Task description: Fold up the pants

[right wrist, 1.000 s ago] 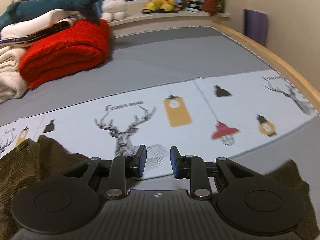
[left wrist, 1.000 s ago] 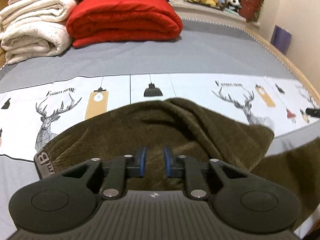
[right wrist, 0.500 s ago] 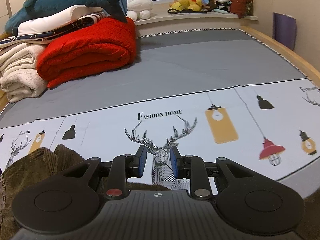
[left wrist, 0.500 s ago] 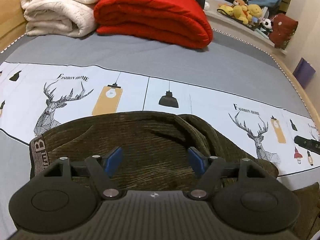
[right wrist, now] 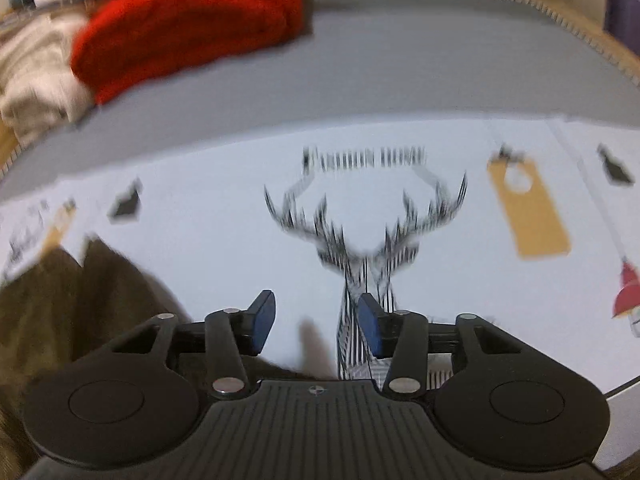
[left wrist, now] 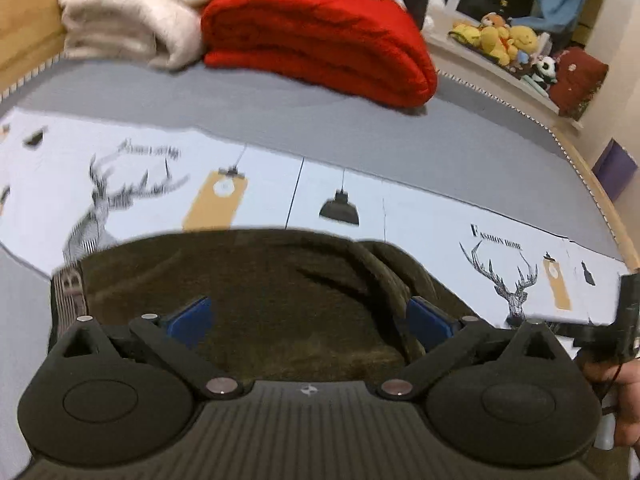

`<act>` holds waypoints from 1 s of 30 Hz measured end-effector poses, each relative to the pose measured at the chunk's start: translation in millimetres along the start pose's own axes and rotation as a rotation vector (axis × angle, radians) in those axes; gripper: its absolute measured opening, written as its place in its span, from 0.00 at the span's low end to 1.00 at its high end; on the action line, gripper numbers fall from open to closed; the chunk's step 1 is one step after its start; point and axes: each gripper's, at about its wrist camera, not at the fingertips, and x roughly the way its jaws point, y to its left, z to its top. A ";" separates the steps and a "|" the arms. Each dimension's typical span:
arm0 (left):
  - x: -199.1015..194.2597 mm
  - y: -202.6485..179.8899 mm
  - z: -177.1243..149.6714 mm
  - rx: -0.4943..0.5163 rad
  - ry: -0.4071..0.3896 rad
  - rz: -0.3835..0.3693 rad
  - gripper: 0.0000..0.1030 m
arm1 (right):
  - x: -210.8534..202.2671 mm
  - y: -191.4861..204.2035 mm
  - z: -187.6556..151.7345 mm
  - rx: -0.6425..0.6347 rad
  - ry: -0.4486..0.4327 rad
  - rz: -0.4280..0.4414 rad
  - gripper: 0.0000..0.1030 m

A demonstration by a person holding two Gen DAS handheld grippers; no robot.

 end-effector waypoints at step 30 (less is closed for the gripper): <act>12.6 -28.3 -11.1 0.092 0.104 -0.081 0.32 | -11.6 76.5 -35.3 -0.408 0.183 0.336 0.16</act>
